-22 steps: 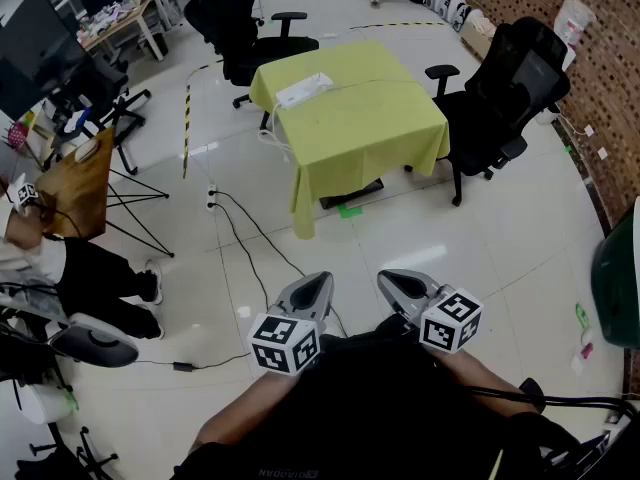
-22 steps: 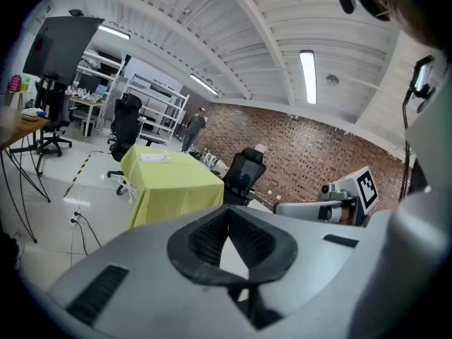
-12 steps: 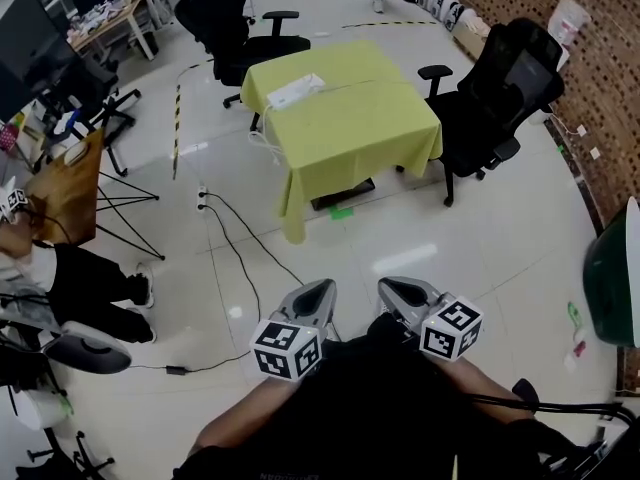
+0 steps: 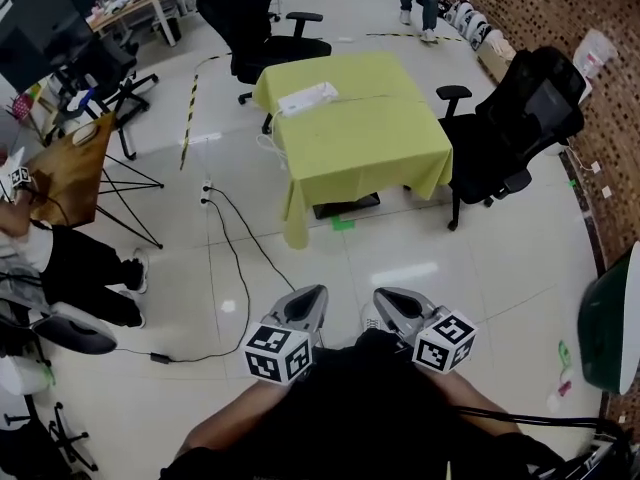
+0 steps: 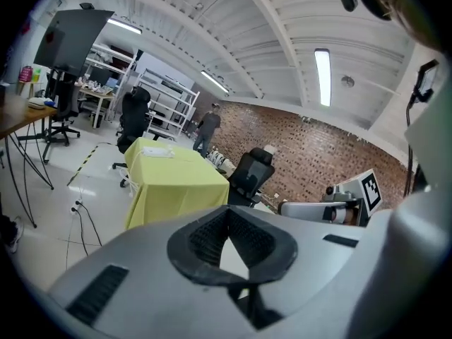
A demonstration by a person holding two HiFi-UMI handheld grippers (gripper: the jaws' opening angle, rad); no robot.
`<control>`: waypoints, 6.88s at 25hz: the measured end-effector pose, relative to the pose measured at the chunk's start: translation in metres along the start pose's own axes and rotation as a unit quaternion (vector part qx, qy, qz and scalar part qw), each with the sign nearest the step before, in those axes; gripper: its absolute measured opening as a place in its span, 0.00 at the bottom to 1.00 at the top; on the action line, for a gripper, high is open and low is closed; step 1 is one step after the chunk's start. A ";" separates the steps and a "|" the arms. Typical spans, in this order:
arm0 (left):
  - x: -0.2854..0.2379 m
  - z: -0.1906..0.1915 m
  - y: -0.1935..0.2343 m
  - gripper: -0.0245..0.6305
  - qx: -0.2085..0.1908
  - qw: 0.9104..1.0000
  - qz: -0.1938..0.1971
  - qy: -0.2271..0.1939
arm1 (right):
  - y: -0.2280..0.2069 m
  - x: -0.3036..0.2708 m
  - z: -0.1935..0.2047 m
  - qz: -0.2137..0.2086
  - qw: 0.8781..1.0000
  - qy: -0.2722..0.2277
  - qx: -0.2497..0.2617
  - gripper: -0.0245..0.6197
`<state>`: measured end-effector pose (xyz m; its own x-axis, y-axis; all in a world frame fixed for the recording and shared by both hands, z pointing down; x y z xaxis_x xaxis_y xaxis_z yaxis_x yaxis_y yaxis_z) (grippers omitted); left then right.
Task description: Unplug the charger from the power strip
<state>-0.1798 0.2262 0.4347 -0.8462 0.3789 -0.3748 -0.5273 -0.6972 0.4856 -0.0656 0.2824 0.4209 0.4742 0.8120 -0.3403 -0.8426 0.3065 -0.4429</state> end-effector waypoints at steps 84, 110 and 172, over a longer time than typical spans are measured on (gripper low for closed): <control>-0.348 -0.250 0.268 0.05 0.104 0.975 -0.196 0.017 | -0.419 -0.457 -0.245 -0.095 0.947 0.235 0.196 0.13; -0.302 -0.231 0.284 0.05 0.125 0.967 -0.220 0.000 | -0.439 -0.530 -0.208 0.018 0.940 0.273 0.205 0.33; -0.364 -0.218 0.203 0.05 0.026 0.991 -0.105 0.077 | -0.478 -0.309 -0.105 -0.035 0.937 0.235 -0.256 0.24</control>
<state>0.0378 -0.1861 0.4978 -0.6977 0.4114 -0.5865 -0.6970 -0.5788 0.4232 0.2177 -0.1672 0.6503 0.6850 0.4531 -0.5705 -0.6296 -0.0258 -0.7765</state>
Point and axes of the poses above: the fingertips, and each gripper's own axes: x backward along the fingers, y to its left, z out of its underside, the point moved 2 cm from there along x, backward along the fingers, and after that the axes turned 1 degree about x, right-handed, at the moved point
